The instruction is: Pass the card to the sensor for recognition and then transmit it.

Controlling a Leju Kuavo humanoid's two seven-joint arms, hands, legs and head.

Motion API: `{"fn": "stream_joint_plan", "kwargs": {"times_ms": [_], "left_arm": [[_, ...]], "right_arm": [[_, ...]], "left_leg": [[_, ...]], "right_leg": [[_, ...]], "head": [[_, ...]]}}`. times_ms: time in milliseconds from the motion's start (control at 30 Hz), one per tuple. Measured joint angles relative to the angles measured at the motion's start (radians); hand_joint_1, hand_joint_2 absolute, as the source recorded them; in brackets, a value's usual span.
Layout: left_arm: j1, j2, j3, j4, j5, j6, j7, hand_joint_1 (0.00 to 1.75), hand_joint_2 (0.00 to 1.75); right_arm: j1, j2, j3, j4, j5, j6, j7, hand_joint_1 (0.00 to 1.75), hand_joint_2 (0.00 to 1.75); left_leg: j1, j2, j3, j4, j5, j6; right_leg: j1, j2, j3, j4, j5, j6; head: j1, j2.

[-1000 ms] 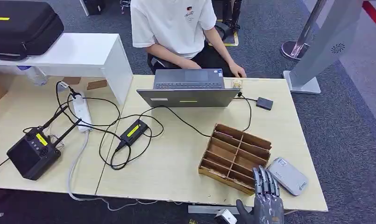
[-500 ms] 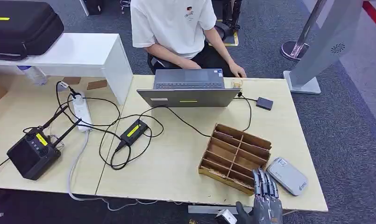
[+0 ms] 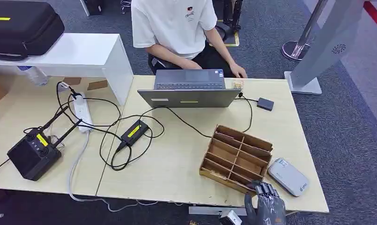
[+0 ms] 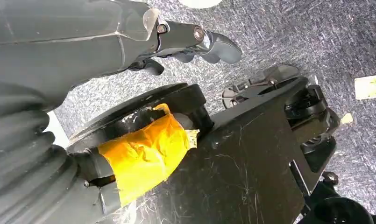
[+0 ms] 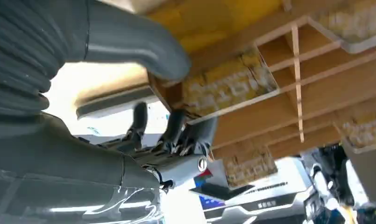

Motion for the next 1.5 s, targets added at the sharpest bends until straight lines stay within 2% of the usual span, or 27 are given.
{"fn": "stream_joint_plan", "kwargs": {"times_ms": [267, 533, 667, 833, 967, 1067, 1100, 1133, 1167, 1233, 1333, 1500], "left_arm": [[0.001, 0.0, 0.0, 0.0, 0.003, -0.001, -0.016, 0.0, 1.75], [0.003, 0.002, 0.0, 0.0, -0.008, 0.017, -0.034, 0.0, 1.75], [0.004, 0.002, 0.0, 0.0, -0.008, 0.043, -0.032, 0.0, 1.75], [0.005, 0.002, 0.0, 0.0, -0.014, 0.043, -0.022, 0.0, 1.75], [0.005, 0.002, -0.001, 0.0, -0.022, 0.042, -0.021, 0.0, 1.75], [0.006, 0.003, -0.008, 0.0, -0.031, 0.039, -0.02, 0.0, 1.75], [0.005, 0.003, -0.012, 0.0, -0.047, 0.028, -0.004, 0.0, 1.75], [0.004, 0.002, -0.029, 0.0, -0.081, 0.007, 0.033, 0.0, 1.75], [-0.003, 0.002, -0.078, 0.0, -0.128, -0.021, 0.085, 0.0, 1.75], [-0.012, 0.003, -0.165, 0.0, -0.138, -0.047, 0.149, 0.0, 1.75], [-0.01, 0.006, -0.242, 0.0, -0.138, -0.05, 0.154, 0.0, 1.75], [-0.006, 0.009, -0.318, 0.0, -0.138, -0.06, 0.16, 0.0, 1.75]], "right_arm": [[-0.025, -0.003, -0.024, 0.02, -0.058, 0.0, -0.033, 1.75, 1.75], [-0.027, -0.006, -0.017, 0.026, -0.071, 0.0, -0.006, 1.75, 1.75], [-0.027, -0.006, -0.014, 0.028, -0.072, 0.0, -0.003, 1.75, 1.75], [-0.028, -0.008, -0.003, 0.024, -0.09, 0.0, -0.004, 1.75, 1.75], [-0.024, -0.02, 0.034, -0.005, -0.103, 0.0, 0.041, 1.75, 1.75], [-0.017, -0.052, 0.081, -0.045, -0.107, 0.0, 0.113, 1.75, 1.75], [-0.018, -0.065, 0.099, -0.061, -0.109, 0.0, 0.133, 1.75, 1.75], [-0.025, -0.077, 0.116, -0.07, -0.109, 0.0, 0.155, 1.75, 1.75], [-0.035, -0.094, 0.142, -0.076, -0.109, 0.0, 0.175, 1.75, 1.75], [-0.057, -0.121, 0.19, -0.085, -0.107, 0.001, 0.215, 1.75, 1.75], [-0.092, -0.164, 0.247, -0.124, -0.119, 0.001, 0.253, 1.75, 1.75], [-0.173, -0.25, 0.338, -0.176, -0.154, 0.001, 0.338, 1.75, 1.75]], "left_leg": [[0.0, 0.0, 0.002, 0.0, 0.0, 0.0], [0.0, -0.001, 0.002, 0.0, 0.0, 0.0], [0.0, -0.001, 0.003, 0.0, 0.0, 0.0], [0.0, 0.0, 0.003, 0.0, 0.0, 0.0], [0.0, 0.0, 0.003, 0.0, 0.0, 0.0], [0.0, 0.0, 0.002, 0.0, 0.0, 0.0], [0.0, 0.0, 0.002, 0.0, 0.0, 0.0], [0.0, 0.0, 0.002, 0.0, 0.0, 0.0], [0.0, 0.0, 0.002, 0.0, 0.0, 0.0], [0.0, 0.0, 0.002, 0.0, 0.0, 0.0], [0.0, 0.0, 0.002, 0.0, 0.0, 0.0], [0.0, 0.0, 0.002, 0.0, 0.0, 0.0]], "right_leg": [[0.0, 0.0, 0.002, -0.001, 0.0, 0.0], [0.0, 0.0, 0.003, -0.001, 0.0, 0.0], [0.0, 0.0, 0.003, -0.001, 0.0, 0.0], [0.0, 0.0, 0.004, -0.001, 0.0, 0.0], [0.0, 0.0, 0.003, -0.001, 0.0, 0.0], [0.0, 0.0, 0.003, -0.001, 0.0, 0.0], [0.0, 0.0, 0.003, -0.001, 0.0, 0.0], [0.0, 0.0, 0.003, -0.001, 0.0, 0.0], [0.0, 0.0, 0.003, 0.0, 0.0, 0.0], [0.0, 0.0, 0.004, -0.001, 0.0, 0.0], [0.0, 0.0, 0.003, 0.0, 0.001, 0.0], [0.0, 0.0, 0.003, 0.0, 0.0, 0.0]], "head": [[0.0, 0.0], [0.0, 0.0], [0.0, 0.0], [0.0, 0.0], [0.0, 0.0], [0.0, 0.0], [0.0, 0.0], [0.0, 0.0], [0.0, 0.0], [0.0, 0.0], [0.0, 0.0], [0.0, 0.0]]}}
